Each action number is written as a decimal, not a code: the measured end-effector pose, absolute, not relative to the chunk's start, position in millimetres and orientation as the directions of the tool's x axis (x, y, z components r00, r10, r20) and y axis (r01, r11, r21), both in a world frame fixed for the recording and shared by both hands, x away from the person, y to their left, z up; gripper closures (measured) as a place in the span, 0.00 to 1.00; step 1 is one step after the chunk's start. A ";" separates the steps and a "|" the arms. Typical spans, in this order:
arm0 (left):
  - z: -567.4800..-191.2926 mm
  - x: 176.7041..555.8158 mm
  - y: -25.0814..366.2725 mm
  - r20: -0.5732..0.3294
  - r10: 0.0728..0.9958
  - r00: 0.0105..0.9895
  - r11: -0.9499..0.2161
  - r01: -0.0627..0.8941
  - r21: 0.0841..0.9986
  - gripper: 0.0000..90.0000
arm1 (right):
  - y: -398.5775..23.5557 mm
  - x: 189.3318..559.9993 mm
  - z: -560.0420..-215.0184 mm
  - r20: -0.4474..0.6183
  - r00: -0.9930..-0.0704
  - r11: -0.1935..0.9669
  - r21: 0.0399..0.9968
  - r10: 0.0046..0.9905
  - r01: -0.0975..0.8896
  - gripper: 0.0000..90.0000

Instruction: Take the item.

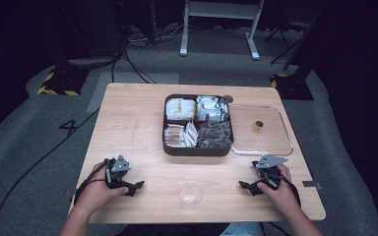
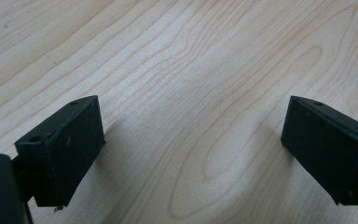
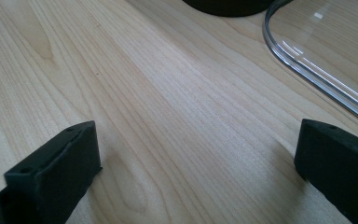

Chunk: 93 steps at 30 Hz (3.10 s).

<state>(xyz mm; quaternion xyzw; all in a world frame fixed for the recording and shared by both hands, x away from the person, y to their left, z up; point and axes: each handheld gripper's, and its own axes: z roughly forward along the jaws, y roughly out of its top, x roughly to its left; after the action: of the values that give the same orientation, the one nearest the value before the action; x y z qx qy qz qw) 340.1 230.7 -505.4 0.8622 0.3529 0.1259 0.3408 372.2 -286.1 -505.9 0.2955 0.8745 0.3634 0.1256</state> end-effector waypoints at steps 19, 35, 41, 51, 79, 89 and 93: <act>-504.4 337.8 231.3 -0.023 0.703 0.711 -0.504 0.521 0.689 0.15 | -286.0 372.2 -505.9 -0.005 -0.795 0.562 0.710 0.607 0.425 0.00; -497.8 337.1 230.7 -0.022 0.730 0.683 -0.505 0.562 0.655 0.26 | -286.0 372.2 -505.9 -0.004 -0.795 0.562 0.710 0.607 0.425 0.00; -487.6 337.2 228.5 -0.044 0.741 0.670 -0.485 0.580 0.655 0.31 | -286.9 372.7 -505.9 -0.004 -0.799 0.563 0.711 0.601 0.421 0.01; -463.4 336.7 224.6 -0.110 0.716 0.689 -0.451 0.577 0.681 0.32 | -287.4 372.6 -506.0 -0.004 -0.803 0.566 0.711 0.596 0.416 0.00; -376.6 369.3 169.9 -0.087 0.684 0.725 -0.425 0.493 0.759 0.36 | -284.6 371.1 -506.2 -0.006 -0.789 0.558 0.711 0.614 0.429 0.00; -362.3 400.1 133.1 -0.066 0.726 0.685 -0.409 0.507 0.759 0.36 | -283.0 370.0 -506.1 -0.006 -0.781 0.551 0.711 0.625 0.436 0.00; -357.0 412.9 116.9 -0.065 0.728 0.682 -0.405 0.505 0.762 0.37 | -280.0 371.9 -506.0 -0.003 -0.780 0.550 0.710 0.626 0.439 0.00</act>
<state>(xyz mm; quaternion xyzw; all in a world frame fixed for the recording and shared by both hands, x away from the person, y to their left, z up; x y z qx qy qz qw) 412.9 116.9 -357.0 0.8263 0.3732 0.1402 0.3980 371.9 -280.0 -506.0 0.3055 0.8709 0.3627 0.1288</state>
